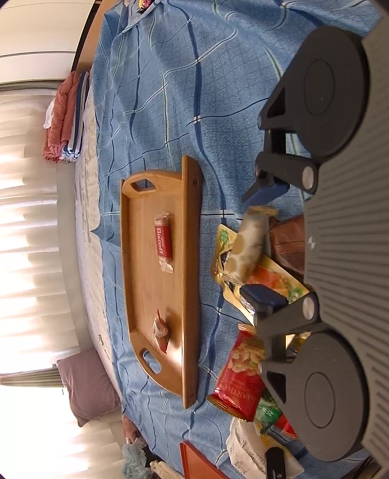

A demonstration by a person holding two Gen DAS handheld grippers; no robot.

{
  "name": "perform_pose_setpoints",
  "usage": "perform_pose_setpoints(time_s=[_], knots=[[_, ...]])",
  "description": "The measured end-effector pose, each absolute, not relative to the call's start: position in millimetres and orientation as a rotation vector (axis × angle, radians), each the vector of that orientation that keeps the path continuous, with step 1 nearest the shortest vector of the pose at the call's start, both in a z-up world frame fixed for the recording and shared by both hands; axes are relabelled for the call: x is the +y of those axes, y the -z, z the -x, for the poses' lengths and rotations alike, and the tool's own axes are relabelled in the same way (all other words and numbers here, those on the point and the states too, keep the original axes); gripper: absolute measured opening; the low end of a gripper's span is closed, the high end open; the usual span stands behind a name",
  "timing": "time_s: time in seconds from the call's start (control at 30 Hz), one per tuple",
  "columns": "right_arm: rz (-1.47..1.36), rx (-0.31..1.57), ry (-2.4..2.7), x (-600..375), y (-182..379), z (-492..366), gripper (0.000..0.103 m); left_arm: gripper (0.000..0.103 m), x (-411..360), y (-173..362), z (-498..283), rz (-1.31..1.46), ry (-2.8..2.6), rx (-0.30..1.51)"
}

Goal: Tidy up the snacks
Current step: 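Lift the white bag with the left tool while the right tool lifts the spotted bar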

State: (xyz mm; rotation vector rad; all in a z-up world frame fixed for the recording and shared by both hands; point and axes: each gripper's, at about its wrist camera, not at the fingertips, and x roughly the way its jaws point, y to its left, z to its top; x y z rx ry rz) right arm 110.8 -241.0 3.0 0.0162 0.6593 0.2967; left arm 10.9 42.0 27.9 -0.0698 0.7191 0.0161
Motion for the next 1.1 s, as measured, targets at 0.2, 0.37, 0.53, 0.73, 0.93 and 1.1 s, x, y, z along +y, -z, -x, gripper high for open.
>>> perform_pose_setpoints(time_s=[0.2, 0.37, 0.53, 0.73, 0.93, 1.1], knots=[[-0.009, 0.729, -0.297, -232, 5, -131, 0.082, 0.072, 38, -27, -20, 0.028, -0.023, 0.701], [-0.089, 0.76, -0.298, -235, 10, -142, 0.081, 0.072, 42, -12, -29, 0.069, -0.024, 0.757], [-0.076, 0.733, -0.309, -231, 4, -133, 0.052, 0.063, 43, -14, -25, 0.082, -0.019, 0.74], [-0.013, 0.685, -0.312, -223, -10, -120, 0.036, 0.062, 41, -31, -18, 0.056, -0.008, 0.694], [0.012, 0.681, -0.321, -224, -17, -121, 0.037, 0.062, 46, -48, -20, 0.067, -0.019, 0.649], [0.016, 0.72, -0.332, -227, -8, -129, 0.055, 0.063, 50, -53, -25, 0.067, -0.033, 0.642]])
